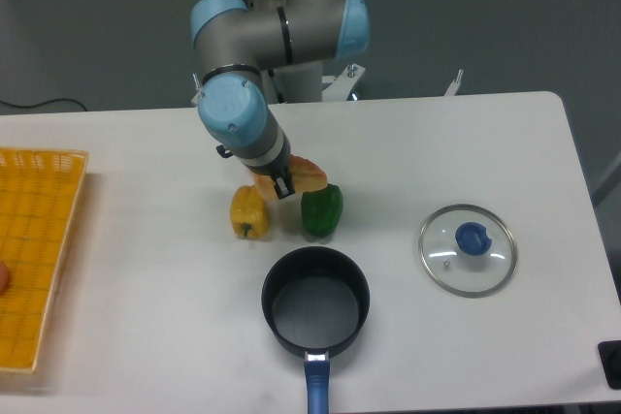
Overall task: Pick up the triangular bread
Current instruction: 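Lift the bread and carry it toward the glass lid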
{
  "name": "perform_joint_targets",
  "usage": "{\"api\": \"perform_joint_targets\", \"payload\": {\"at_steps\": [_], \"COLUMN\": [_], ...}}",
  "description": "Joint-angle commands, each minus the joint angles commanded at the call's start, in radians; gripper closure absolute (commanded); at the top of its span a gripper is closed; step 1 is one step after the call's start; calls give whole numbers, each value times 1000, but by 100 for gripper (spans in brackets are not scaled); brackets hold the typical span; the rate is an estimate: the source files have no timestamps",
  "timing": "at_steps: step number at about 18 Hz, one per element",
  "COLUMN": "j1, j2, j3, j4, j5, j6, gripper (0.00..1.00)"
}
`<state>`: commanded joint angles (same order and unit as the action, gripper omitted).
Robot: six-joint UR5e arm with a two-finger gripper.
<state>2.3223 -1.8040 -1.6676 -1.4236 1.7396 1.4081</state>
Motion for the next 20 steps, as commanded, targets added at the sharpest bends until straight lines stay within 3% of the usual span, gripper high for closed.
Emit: {"api": "perform_joint_targets", "payload": {"at_steps": [5, 14, 20], "j1": [81, 224, 264], "j2": [-3, -3, -2], "j3": [75, 103, 103], "j4": [-5, 0, -2], "j5": [-57, -100, -120], "j6": [37, 170, 216], "gripper": [78, 78, 78]}}
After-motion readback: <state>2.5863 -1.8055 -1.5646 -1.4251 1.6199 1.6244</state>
